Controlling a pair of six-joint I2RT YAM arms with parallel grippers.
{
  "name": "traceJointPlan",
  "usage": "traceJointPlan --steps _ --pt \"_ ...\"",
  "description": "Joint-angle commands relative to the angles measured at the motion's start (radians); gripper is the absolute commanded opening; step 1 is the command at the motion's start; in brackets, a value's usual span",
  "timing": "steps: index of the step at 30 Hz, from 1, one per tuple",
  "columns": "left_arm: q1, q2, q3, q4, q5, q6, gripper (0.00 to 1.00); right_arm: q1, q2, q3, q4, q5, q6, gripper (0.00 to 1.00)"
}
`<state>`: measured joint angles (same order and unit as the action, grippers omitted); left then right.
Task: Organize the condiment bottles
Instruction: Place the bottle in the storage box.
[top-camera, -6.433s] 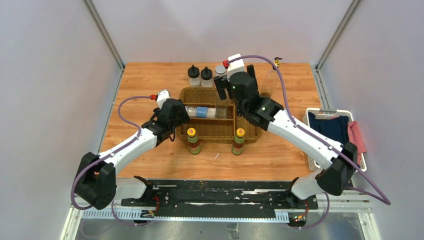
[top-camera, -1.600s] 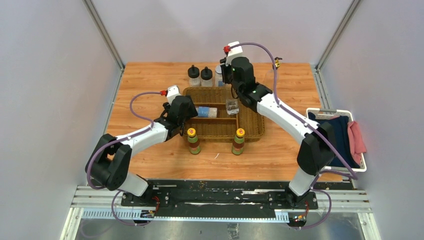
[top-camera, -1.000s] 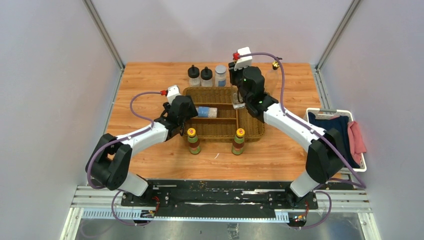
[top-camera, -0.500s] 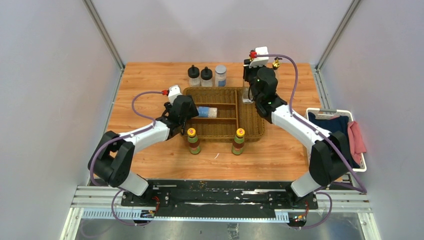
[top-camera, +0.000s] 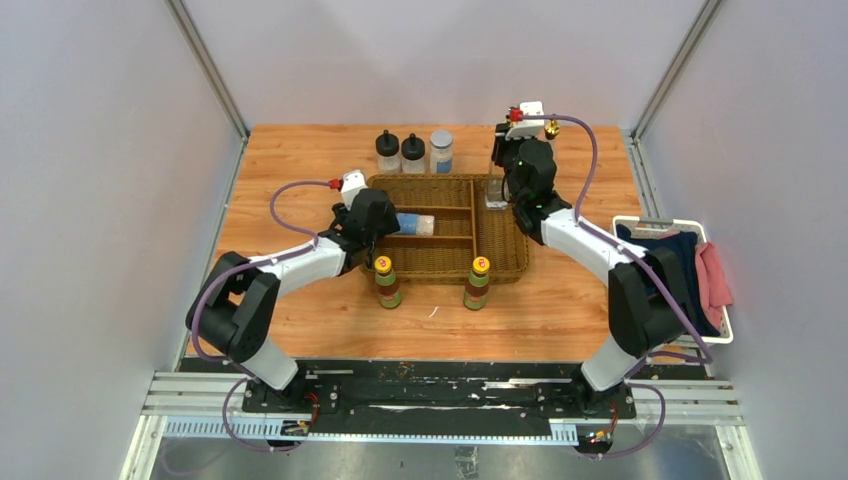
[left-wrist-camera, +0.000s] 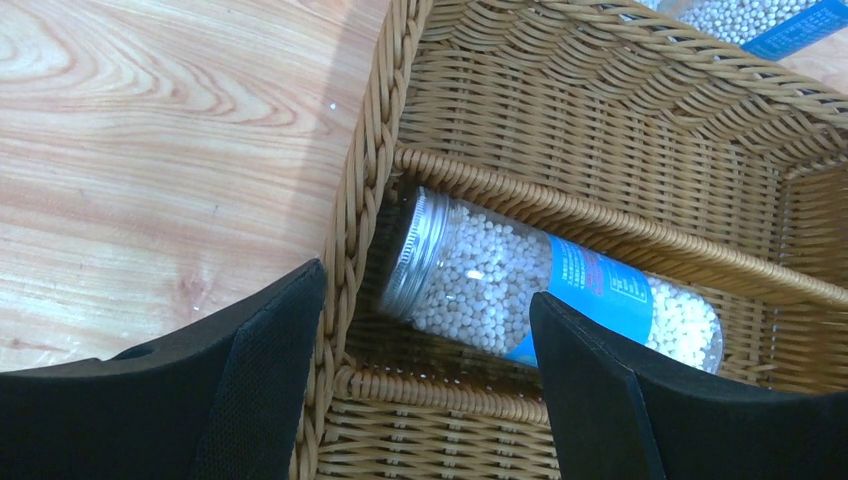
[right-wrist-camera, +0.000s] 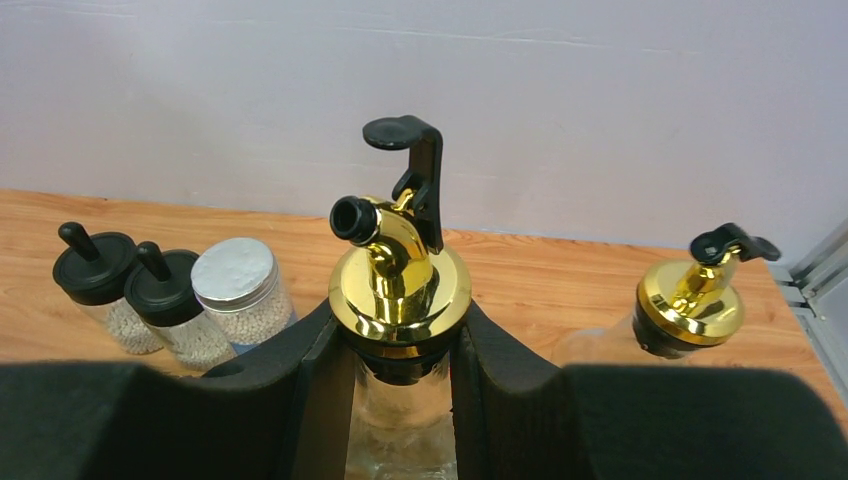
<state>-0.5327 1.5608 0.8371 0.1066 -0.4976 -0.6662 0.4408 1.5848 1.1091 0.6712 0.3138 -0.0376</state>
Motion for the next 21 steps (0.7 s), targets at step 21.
traceJointPlan --steps 21 --pt "0.045 0.065 0.04 0.011 -0.057 -0.077 0.78 0.019 0.113 0.046 0.204 -0.078 0.1 0.0"
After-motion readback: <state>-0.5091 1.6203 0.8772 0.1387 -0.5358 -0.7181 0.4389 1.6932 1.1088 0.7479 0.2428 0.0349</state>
